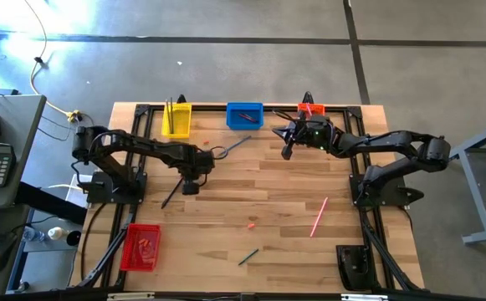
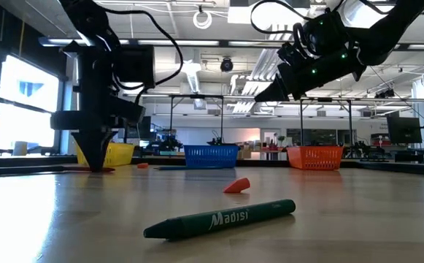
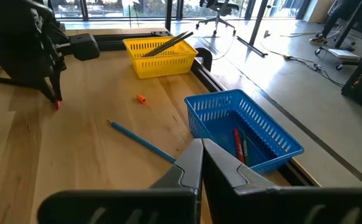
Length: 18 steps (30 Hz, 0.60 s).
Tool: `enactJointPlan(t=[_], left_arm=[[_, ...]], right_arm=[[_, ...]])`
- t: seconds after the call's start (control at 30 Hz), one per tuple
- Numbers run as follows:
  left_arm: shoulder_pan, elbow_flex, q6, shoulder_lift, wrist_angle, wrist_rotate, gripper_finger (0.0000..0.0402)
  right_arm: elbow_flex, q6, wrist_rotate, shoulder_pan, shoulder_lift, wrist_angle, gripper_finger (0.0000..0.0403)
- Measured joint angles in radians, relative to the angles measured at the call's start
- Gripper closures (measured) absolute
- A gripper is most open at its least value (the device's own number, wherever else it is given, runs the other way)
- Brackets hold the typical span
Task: Sort crayons/erasers/pens/pencils in bins
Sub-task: Put the red crayon into the blue bin
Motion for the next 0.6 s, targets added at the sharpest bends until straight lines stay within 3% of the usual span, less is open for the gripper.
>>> enactJointPlan(t=[0.43, 0.6], left_arm=[[0.009, 0.151, -0.001, -0.074, 0.017, -0.021, 0.0397], [0.062, 0.21, -0.033, -0.106, 0.188, -0.021, 0.0398]], right_arm=[[0.0, 0.019, -0.008, 0.003, 0.0, 0.011, 0.0402], [0.0, 0.019, -0.008, 0.003, 0.0, 0.011, 0.0402]])
